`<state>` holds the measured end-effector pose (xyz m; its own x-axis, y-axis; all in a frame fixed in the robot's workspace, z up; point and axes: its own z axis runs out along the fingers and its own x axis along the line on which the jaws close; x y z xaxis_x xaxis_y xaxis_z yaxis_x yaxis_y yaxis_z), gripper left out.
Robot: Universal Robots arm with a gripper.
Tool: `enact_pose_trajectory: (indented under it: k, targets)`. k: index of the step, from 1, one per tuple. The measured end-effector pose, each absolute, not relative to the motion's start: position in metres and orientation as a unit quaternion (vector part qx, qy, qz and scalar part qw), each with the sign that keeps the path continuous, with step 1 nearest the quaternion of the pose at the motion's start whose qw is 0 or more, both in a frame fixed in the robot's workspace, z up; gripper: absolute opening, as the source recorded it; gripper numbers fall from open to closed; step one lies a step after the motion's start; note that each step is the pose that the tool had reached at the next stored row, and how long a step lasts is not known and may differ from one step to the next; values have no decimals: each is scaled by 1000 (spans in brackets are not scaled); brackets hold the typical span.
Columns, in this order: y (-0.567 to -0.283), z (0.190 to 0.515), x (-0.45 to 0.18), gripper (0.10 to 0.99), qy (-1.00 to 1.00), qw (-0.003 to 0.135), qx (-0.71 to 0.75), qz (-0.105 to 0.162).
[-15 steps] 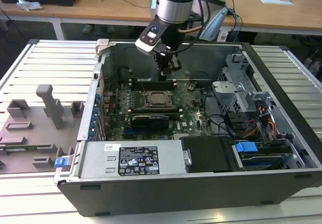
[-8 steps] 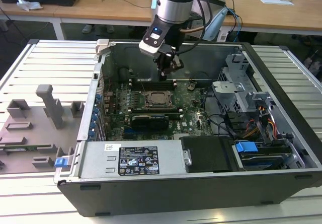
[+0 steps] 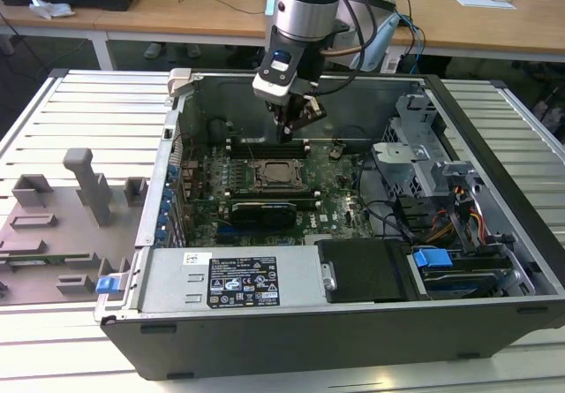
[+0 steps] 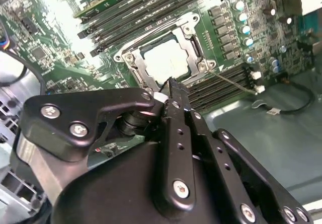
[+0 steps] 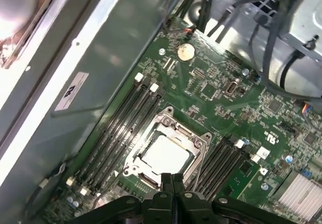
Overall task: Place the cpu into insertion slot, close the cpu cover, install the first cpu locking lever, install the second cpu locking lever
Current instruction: 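Install the first cpu locking lever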
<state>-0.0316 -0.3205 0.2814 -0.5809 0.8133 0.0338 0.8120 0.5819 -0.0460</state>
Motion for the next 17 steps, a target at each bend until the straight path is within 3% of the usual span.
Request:
enact_pose_trajectory:
  k: [17]
  targets:
    - [-321,281,-32,106,-962,23,-271,18]
